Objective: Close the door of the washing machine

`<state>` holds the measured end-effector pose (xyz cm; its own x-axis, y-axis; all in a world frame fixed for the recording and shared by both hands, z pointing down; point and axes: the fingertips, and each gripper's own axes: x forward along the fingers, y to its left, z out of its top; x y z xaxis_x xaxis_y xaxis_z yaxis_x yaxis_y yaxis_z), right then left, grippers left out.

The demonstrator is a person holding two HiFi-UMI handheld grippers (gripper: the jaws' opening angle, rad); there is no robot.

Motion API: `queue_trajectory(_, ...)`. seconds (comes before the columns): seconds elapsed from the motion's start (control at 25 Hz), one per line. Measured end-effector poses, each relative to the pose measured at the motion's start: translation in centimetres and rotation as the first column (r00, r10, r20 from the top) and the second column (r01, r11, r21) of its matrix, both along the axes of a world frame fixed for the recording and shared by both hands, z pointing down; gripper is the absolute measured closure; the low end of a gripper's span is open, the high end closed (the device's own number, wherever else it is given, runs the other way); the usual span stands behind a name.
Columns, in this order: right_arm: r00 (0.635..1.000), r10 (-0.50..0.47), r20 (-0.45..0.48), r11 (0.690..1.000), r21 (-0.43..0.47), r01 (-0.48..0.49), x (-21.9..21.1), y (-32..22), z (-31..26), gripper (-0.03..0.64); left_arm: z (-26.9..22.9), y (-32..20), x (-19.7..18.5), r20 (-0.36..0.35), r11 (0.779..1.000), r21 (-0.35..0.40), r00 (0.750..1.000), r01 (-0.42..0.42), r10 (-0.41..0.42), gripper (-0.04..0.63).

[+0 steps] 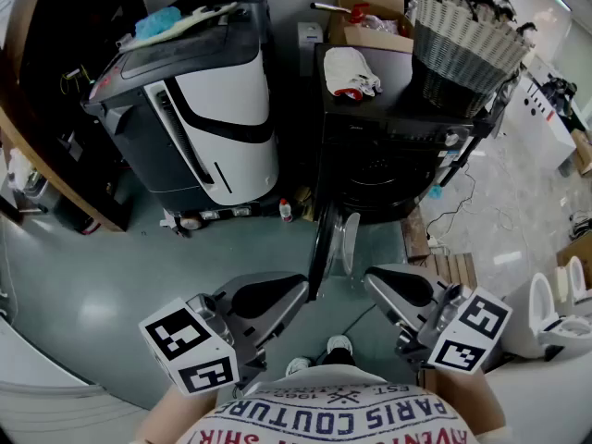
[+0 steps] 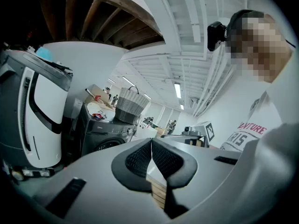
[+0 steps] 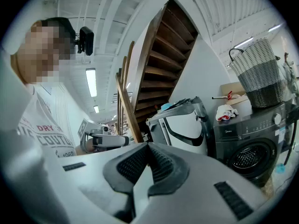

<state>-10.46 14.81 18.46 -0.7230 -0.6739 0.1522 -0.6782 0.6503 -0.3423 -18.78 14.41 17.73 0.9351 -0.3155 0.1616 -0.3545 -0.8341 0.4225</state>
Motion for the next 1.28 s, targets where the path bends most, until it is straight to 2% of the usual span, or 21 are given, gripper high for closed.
queue_trajectory(0.4, 1.000, 0.019, 0.016, 0.999, -0.046, -0.019, 2.4, -1.6, 0.8, 0.595, 1.1, -1.3, 1.6, 0.028, 0.999, -0.027, 0.999, 0.046, -0.046, 0.568)
queue_trajectory(0.76, 0.997, -0.072, 0.031, 0.990, -0.118, 0.075, 4.7, -4.8, 4.0, 0.595, 3.3, -4.0, 3.7, 0.069, 0.987, -0.063, 0.987, 0.150, -0.146, 0.568)
queue_trajectory(1.04, 0.981, -0.196, 0.017, 0.958, -0.212, 0.195, 4.3, -7.7, 9.3, 0.595, 7.7, -5.8, 3.8, 0.135, 0.955, -0.115, 0.956, 0.275, -0.259, 0.568)
queue_trajectory(1.28, 0.964, -0.263, -0.027, 0.921, -0.305, 0.243, 2.7, -9.4, 15.1, 0.595, 12.3, -7.1, 2.4, 0.170, 0.918, -0.163, 0.927, 0.362, -0.335, 0.568)
